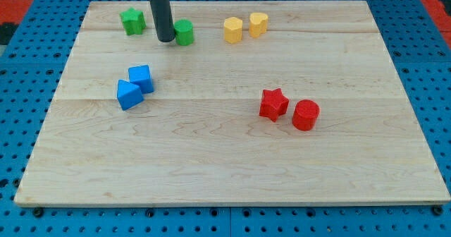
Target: Push the yellow heart to the top center
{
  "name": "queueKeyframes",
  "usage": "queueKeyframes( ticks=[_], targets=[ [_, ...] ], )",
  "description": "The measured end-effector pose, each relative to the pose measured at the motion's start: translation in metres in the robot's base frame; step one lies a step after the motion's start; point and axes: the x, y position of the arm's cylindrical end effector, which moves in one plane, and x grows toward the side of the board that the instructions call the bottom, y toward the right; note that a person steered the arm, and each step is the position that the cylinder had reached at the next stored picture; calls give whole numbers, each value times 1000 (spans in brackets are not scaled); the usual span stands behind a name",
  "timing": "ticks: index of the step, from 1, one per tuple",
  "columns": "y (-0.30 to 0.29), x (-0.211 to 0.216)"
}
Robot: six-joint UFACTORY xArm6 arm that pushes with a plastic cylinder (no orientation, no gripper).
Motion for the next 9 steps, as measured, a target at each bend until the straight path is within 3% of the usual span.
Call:
queueKeyframes(
  ticks=[2,5,6,7,9],
  targets=[
    [31,-55],
    [215,-92],
    [215,-71],
    [215,-15],
    [189,-14]
  ],
)
